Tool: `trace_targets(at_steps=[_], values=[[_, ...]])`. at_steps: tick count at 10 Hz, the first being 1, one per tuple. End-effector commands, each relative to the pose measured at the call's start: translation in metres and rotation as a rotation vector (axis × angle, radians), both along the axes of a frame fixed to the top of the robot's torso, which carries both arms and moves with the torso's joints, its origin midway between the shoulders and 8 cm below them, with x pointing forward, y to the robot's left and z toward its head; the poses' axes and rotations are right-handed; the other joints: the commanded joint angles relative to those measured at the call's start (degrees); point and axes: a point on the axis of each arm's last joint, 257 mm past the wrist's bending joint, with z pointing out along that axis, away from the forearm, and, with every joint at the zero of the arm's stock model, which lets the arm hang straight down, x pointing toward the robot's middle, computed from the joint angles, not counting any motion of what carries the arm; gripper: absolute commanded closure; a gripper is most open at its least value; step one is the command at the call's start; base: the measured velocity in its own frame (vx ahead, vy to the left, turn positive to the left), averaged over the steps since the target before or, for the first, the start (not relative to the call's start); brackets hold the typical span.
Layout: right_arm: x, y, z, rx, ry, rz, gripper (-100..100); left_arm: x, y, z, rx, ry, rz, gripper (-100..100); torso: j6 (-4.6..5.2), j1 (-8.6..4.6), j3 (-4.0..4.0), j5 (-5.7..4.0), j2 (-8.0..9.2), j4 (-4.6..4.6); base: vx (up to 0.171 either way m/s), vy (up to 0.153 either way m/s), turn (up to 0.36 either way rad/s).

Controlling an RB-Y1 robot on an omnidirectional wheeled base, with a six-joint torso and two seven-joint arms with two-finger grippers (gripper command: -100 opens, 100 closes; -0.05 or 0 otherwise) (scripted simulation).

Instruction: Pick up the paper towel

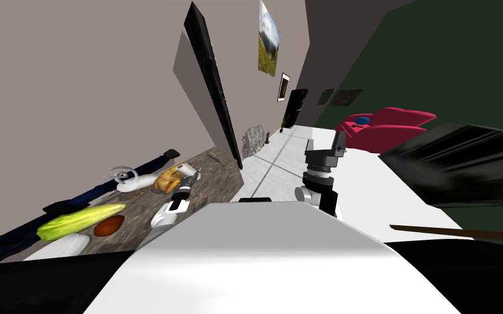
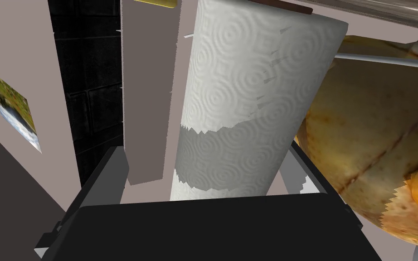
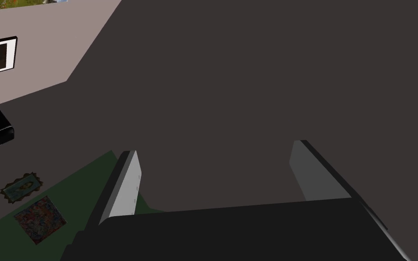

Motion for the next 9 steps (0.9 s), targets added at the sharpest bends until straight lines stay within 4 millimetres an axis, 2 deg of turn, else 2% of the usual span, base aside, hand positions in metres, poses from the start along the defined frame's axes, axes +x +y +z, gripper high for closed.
trace_targets(at_steps=[1,2,3,5,9], values=[[0.0,0.0,0.0,0.0,0.0,0.0,0,0.012,0.001,-0.001,-0.01,-0.005,0.007,-100,0.0,0.0,0.0,0.0,0.0,0.0,-0.036,-0.002,-0.002],[0.0,0.0,0.0,0.0,0.0,0.0,0,0.008,0.005,-0.008,-0.016,0.011,0.018,-100,0.01,0.04,-0.05,0.01,-0.09,-0.02,-0.005,0.001,-0.007],[0.0,0.0,0.0,0.0,0.0,0.0,0,0.023,0.002,0.001,0.006,0.003,-0.008,-100,-0.01,0.06,-0.1,0.02,-0.19,-0.04,-0.048,-0.008,0.024],[0.0,0.0,0.0,0.0,0.0,0.0,0,0.03,0.008,-0.006,-0.014,0.011,0.014,-100,0.0,0.0,-0.03,0.01,-0.04,-0.01,-0.054,-0.016,0.006],[0.0,0.0,0.0,0.0,0.0,0.0,0,0.069,0.011,0.008,0.005,0.005,-0.002,-100,-0.01,-0.01,0.02,0.0,0.04,0.01,-0.079,-0.015,0.017]])
